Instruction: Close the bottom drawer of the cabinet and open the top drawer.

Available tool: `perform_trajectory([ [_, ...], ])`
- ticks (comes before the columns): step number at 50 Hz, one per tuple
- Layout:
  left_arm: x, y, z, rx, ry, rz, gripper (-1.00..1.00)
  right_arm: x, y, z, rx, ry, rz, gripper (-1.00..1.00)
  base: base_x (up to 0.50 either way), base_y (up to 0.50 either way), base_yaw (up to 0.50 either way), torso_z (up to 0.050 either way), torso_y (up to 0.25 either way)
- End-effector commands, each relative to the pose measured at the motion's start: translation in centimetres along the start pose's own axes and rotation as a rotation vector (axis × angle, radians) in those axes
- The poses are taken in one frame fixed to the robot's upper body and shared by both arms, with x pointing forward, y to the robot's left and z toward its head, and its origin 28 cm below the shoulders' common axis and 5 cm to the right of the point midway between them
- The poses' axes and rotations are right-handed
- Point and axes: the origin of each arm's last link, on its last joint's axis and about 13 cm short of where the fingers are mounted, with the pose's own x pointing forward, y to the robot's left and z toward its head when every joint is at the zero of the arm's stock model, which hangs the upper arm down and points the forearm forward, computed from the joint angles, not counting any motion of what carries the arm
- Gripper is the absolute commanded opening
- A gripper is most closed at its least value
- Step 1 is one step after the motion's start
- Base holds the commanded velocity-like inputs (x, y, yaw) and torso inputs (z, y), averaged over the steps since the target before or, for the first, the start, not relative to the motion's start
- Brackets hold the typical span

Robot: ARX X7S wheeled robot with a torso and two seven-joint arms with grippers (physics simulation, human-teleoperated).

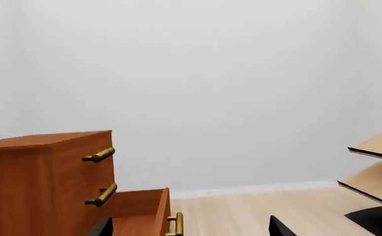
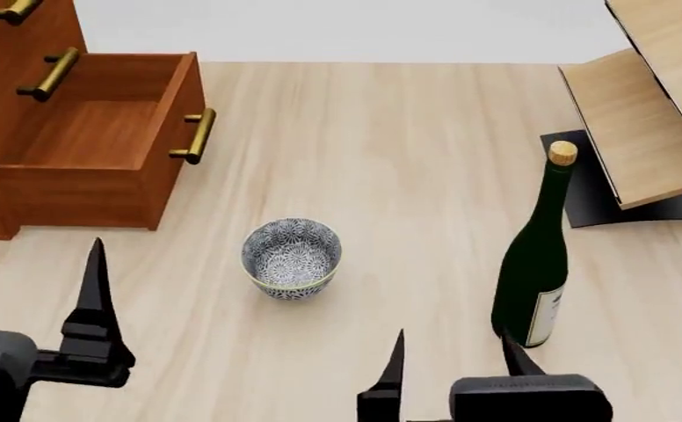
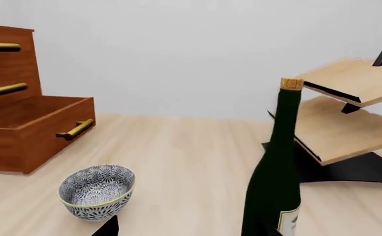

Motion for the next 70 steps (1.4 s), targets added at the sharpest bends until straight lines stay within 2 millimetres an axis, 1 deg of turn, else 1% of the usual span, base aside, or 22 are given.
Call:
perform_trajectory([
  [1,2.8,0.9,4.8,0.016,-0.143,0.002,1.00,1.2,0.1,2.0,-0.013,-0.023,0.022,1.00,0.00,0.00,0.00,0.000,0.000],
  [10,5.1,1.4,9.3,0.046,-0.256,-0.014,1.00,1.6,0.5,2.9,-0.019,-0.034,0.032,1.00,0.00,0.00,0.00,0.000,0.000],
  [20,6.4,2.0,12.4,0.081,-0.334,-0.018,1.00,2.0,0.8,3.9,-0.019,-0.052,0.048,1.00,0.00,0.00,0.00,0.000,0.000],
  [32,7.4,2.5,14.8,0.096,-0.367,0.004,1.00,2.3,0.9,5.1,-0.027,-0.065,0.063,1.00,0.00,0.00,0.00,0.000,0.000],
  [37,7.5,2.4,15.4,0.101,-0.380,-0.006,1.00,2.5,1.0,5.4,-0.023,-0.071,0.065,1.00,0.00,0.00,0.00,0.000,0.000],
  [45,7.5,2.2,15.2,0.107,-0.374,-0.016,1.00,2.5,1.0,5.3,-0.010,-0.074,0.065,1.00,0.00,0.00,0.00,0.000,0.000],
  [49,7.3,2.2,15.3,0.106,-0.384,-0.015,1.00,2.4,1.1,5.5,-0.012,-0.080,0.067,1.00,0.00,0.00,0.00,0.000,0.000],
  [54,7.4,2.3,15.4,0.101,-0.382,-0.015,1.00,2.4,1.0,5.4,-0.015,-0.078,0.070,1.00,0.00,0.00,0.00,0.000,0.000],
  [70,7.7,2.1,14.9,0.101,-0.372,-0.024,1.00,2.4,0.9,5.1,-0.018,-0.070,0.064,1.00,0.00,0.41,0.00,0.000,0.000],
])
